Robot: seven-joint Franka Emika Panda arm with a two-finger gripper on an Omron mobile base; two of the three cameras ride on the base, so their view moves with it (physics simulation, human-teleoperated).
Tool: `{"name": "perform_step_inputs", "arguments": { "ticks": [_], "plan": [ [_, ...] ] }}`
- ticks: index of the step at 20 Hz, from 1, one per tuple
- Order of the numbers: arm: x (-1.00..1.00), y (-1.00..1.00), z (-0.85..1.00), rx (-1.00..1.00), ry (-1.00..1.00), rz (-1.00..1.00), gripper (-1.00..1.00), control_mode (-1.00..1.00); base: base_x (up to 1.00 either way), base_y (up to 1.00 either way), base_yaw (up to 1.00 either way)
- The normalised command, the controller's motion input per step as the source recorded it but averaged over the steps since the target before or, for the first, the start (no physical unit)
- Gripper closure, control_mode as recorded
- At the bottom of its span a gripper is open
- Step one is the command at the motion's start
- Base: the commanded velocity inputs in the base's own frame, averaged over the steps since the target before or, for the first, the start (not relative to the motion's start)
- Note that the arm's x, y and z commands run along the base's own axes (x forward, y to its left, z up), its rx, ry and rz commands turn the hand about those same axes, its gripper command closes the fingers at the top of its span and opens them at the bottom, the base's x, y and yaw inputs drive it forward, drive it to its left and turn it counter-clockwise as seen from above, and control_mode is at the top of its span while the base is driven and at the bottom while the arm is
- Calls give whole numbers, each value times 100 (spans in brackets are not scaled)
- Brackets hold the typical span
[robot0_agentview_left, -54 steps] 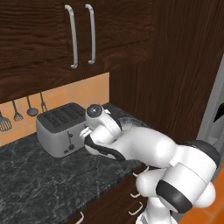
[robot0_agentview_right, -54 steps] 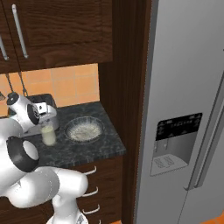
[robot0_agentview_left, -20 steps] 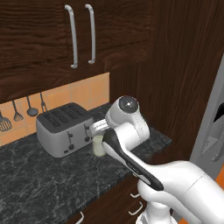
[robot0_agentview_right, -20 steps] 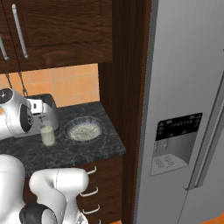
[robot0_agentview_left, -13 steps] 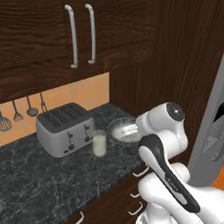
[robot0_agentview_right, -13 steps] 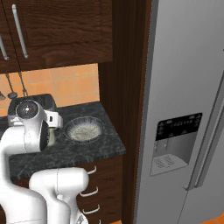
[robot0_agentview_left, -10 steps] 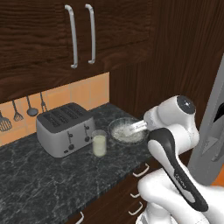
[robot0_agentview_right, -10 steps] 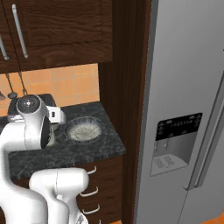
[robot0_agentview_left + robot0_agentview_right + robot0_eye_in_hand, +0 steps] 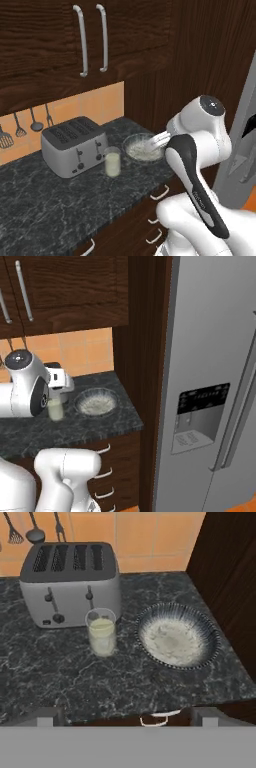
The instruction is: Grab a lemon wedge from the fridge and one ice cube from the ice bowl, and put them in the glass of lemonade.
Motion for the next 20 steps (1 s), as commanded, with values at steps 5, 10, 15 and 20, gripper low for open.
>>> {"name": "perform_step_inputs", "arguments": {
  "ticks": [5,10,15,20],
  "plan": [
    [0,0,0,0,0,0,-100,100,-100,-58,-1],
    [0,0,0,0,0,0,-100,100,-53,-100,1],
    [0,0,0,0,0,0,-100,100,13,-100,21],
    [0,0,0,0,0,0,-100,100,39,-100,32]
  ]
}}
